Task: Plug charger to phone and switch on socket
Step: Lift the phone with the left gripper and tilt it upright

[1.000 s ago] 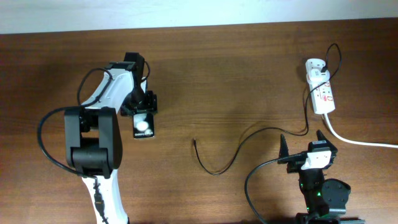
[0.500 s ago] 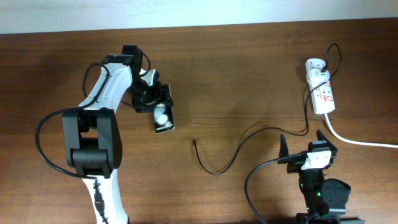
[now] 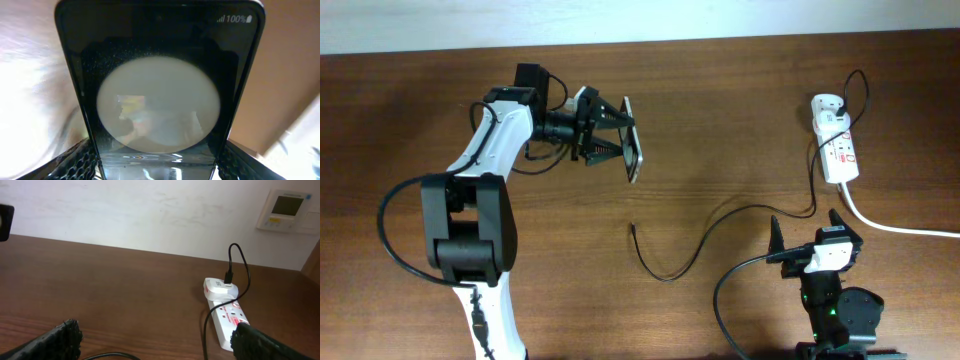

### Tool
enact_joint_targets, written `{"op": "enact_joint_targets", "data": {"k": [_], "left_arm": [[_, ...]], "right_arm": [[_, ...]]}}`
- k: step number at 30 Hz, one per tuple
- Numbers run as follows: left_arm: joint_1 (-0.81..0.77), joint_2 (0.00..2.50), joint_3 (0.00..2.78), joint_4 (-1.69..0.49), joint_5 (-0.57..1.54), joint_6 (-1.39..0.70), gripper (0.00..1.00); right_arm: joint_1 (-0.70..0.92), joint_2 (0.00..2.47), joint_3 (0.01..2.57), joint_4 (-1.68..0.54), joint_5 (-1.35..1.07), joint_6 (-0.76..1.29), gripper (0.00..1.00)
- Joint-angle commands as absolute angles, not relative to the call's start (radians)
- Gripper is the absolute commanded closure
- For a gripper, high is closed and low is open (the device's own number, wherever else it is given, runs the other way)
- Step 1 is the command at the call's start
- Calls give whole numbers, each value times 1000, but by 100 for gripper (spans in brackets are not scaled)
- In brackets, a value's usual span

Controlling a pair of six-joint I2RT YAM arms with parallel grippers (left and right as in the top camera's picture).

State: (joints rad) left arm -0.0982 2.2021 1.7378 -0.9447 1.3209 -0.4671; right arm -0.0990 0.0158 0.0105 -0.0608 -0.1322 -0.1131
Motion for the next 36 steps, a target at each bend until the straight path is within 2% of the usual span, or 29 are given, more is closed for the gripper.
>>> {"op": "enact_joint_targets", "data": {"k": [1, 10, 21, 36], "left_arm": [[-84, 2209, 1761, -943, 1526, -570, 100], [-73, 2209, 1761, -943, 1574, -1009, 100], [-60, 2209, 1761, -943, 1574, -1108, 100], [-40, 2209, 1761, -943, 1574, -1111, 100]], "right_arm": [[-91, 8, 6, -67, -146, -116, 1], [-91, 8, 6, -67, -146, -116, 1], [-91, 8, 6, -67, -146, -116, 1], [-91, 8, 6, -67, -146, -116, 1]]}}
